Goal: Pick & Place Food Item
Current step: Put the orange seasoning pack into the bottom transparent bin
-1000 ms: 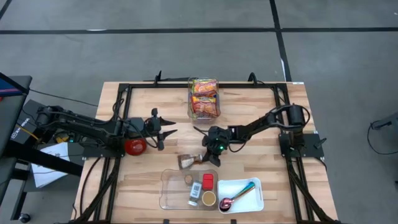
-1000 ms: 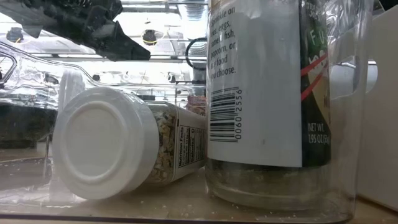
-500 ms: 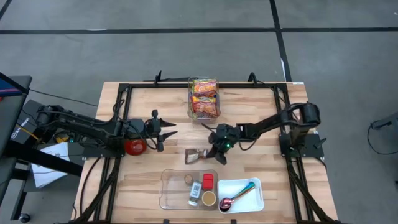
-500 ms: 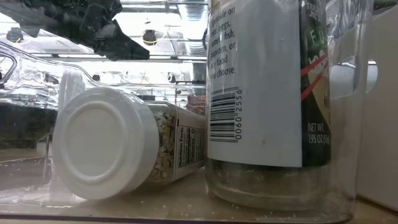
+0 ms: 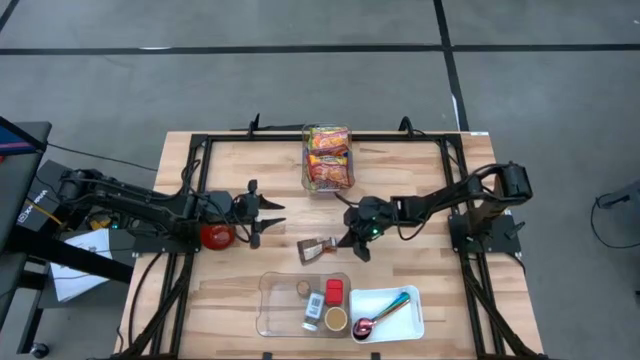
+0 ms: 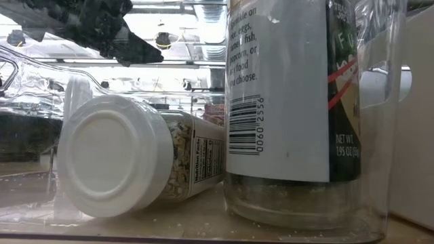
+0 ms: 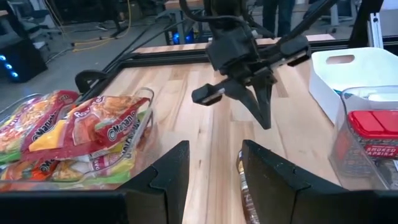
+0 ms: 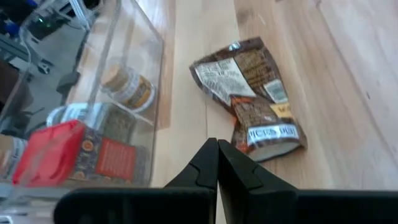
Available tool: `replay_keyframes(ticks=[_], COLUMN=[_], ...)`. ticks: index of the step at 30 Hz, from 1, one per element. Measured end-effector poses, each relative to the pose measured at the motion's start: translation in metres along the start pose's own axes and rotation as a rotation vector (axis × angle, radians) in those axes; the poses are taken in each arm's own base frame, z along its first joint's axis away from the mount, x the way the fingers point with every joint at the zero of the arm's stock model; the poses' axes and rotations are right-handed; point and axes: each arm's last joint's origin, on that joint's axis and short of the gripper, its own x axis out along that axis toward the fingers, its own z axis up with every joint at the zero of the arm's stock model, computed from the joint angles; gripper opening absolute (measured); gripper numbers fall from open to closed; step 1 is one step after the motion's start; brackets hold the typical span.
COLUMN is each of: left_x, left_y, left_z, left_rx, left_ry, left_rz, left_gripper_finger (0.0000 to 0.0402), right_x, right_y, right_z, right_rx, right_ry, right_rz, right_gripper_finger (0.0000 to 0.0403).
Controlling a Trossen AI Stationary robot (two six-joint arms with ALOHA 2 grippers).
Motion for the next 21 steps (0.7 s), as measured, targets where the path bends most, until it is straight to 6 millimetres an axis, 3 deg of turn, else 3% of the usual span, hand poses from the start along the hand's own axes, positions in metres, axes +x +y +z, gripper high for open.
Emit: replay_keyframes(ticks=[7, 12, 17, 21], left_x=[0.000, 0.012, 0.025, 0.031], left_y=[-0.005, -0.010, -0.014, -0.016], left_z=[-0.001, -0.013, -0.028, -0.029], left_rx=[0.004, 0.014, 0.014, 0.013], left_ry=[0.002, 0.080, 0.172, 0.158], left_rz=[-0.033, -0.047, -0.046, -0.045], left_gripper_finger=[0.0146, 0.0185, 0.0231, 0.0247], right_x=[0.004, 0.002, 0.002, 0.005], right_y=[0.000, 0.001, 0.000, 0.003], right_z=[-0.001, 0.003, 0.005, 0.001], right_rx=[-0.056, -0.092, -0.135, -0.210], right_ry=[-0.018, -0.040, -0.046, -0.022], right_rz=[-0.009, -0.002, -0.004, -0.002], right_gripper_finger=[0.0002, 0.0018, 0.0060, 0.0112])
